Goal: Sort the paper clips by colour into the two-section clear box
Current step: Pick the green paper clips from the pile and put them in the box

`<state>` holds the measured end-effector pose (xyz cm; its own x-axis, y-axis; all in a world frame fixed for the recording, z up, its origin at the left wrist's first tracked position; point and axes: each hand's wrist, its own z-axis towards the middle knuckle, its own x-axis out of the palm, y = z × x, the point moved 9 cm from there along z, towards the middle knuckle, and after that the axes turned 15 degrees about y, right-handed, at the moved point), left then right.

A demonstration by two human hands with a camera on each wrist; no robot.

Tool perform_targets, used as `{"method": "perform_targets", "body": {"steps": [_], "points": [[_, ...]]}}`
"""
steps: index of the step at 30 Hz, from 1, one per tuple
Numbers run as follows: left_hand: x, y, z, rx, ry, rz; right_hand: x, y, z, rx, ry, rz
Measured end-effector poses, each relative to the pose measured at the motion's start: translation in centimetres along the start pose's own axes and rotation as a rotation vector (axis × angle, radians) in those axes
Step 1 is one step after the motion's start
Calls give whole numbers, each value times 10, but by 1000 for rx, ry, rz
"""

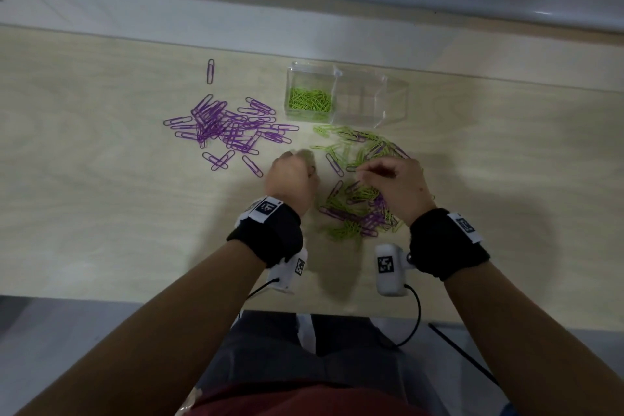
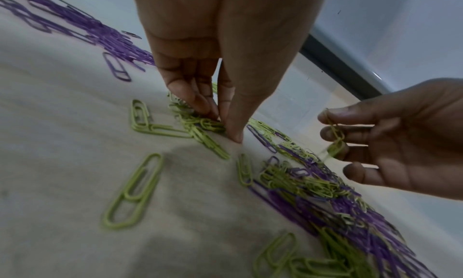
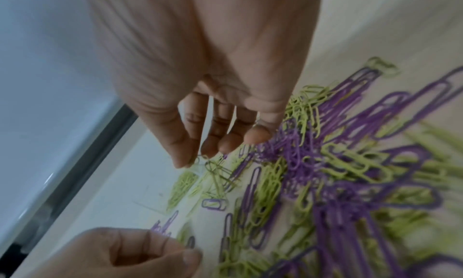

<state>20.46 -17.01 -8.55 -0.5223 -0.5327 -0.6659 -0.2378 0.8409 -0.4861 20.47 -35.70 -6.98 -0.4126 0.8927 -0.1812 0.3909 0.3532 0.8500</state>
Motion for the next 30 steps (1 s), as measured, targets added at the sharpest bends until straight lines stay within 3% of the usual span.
{"method": "perform_targets", "body": {"steps": [4,7,11,15,22,24,27,30], "points": [[7,-18,1,121,40,160,6,15,6,20,3,107],[7,-20,0,171,62,124,10,24,12,34,49,121],[-5,-6,-9,118,17,50,13,26,13,86,71,148],[2,-8,-14,99,10,224,15,22,12,111,76,192],[19,-17,-3,103,100,288,21,17,6,127,91,438],[19,-15,0,135,118,143,22,16,5,125,94,501],[13,-11,1,295,139,-456,20,16,4,114,88,556],[-4,0,-4,330,67,-907,17,16,5,114,60,499]]}}
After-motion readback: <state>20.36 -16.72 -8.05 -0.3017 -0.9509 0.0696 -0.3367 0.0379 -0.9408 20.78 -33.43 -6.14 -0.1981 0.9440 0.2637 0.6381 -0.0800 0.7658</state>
